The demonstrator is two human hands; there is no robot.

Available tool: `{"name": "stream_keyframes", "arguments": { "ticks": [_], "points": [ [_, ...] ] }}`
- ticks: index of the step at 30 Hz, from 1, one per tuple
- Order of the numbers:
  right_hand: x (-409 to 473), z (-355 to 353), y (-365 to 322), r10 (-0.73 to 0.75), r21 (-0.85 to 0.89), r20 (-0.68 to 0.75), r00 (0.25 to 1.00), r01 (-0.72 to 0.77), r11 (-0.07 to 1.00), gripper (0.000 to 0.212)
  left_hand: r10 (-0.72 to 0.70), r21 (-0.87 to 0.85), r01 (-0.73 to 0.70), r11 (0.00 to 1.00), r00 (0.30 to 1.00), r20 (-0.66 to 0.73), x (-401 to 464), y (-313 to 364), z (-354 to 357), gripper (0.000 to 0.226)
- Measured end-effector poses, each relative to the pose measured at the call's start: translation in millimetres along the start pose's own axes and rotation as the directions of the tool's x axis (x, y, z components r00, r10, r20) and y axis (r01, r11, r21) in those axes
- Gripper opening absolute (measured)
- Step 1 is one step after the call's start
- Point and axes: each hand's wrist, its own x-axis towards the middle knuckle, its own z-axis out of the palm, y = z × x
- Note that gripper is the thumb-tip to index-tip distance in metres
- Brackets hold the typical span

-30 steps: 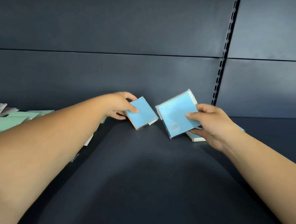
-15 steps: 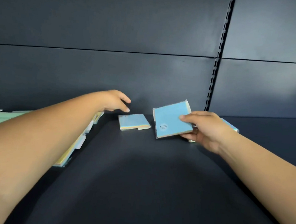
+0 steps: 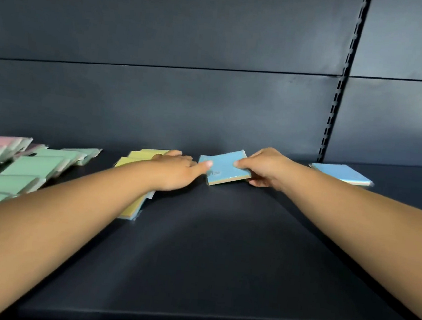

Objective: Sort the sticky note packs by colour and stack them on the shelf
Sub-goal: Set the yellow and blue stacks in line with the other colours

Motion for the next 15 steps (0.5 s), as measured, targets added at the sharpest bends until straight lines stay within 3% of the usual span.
{"name": "stream_keyframes", "arguments": {
  "ticks": [4, 9, 12, 15],
  "points": [
    [1.2, 11.7, -7.7, -0.057, -0.311, 0.019, 0.998, 0.061, 0.948, 0.033, 0.075, 0.135, -0.071, 0.988, 0.997, -0.024, -8.8, 1.2, 7.1, 0.06],
    [-9.1, -12.5, -10.7, -0.165, -0.658, 0.023, 0.986, 0.139, 0.74, 0.043, 0.128, 0.235, -0.11, 0.966, 0.99, -0.06, -10.0, 2.1, 8.6, 0.056],
    [-17.4, -57.2, 0.2, -0.174, -0.679, 0.028, 0.984, 0.147, 0.719, 0.044, 0.192, 0.27, -0.144, 0.952, 0.969, -0.158, -3.9, 1.2, 11.1, 0.044],
    [-24.2, -97.8, 21.4, -0.057, -0.721, 0.056, 0.997, 0.08, 0.688, 0.043, 0.182, 0.298, -0.129, 0.946, 0.97, -0.159, 0.2, 6.2, 12.7, 0.042]
  ]
}}
